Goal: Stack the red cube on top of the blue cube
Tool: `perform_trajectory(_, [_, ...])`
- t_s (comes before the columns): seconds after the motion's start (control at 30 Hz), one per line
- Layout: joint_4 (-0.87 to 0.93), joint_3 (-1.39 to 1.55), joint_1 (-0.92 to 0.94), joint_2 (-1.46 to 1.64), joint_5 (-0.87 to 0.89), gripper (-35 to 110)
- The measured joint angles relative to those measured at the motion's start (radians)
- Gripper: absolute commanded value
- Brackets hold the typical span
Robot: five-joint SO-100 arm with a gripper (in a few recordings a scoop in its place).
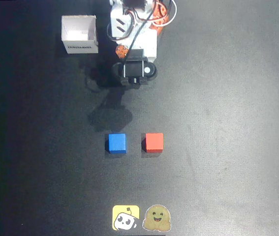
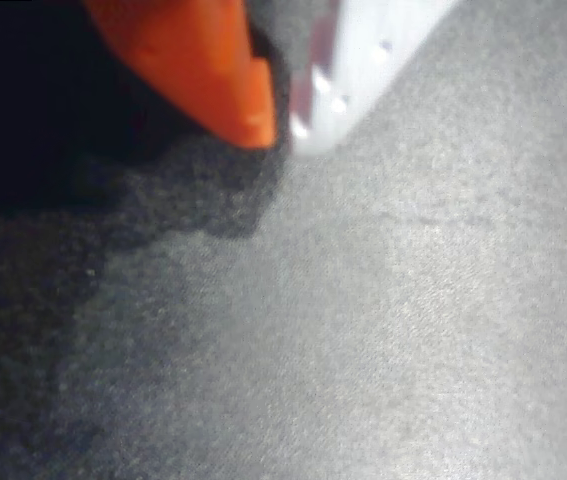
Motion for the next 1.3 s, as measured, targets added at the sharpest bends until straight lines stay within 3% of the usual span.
perform_trajectory(0.17, [0.002, -0.064, -0.003, -0.063, -0.006, 0])
perform_trajectory(0.7, [-0.014, -1.029, -0.103, -1.264, 0.006, 0])
perform_trajectory(0.97, [-0.014, -1.374, -0.14, -1.669, 0.057, 0])
perform_trajectory(1.23, [-0.02, -1.529, -0.192, -1.827, 0.126, 27])
perform_trajectory(1.3, [-0.023, -1.545, -0.204, -1.848, 0.138, 27])
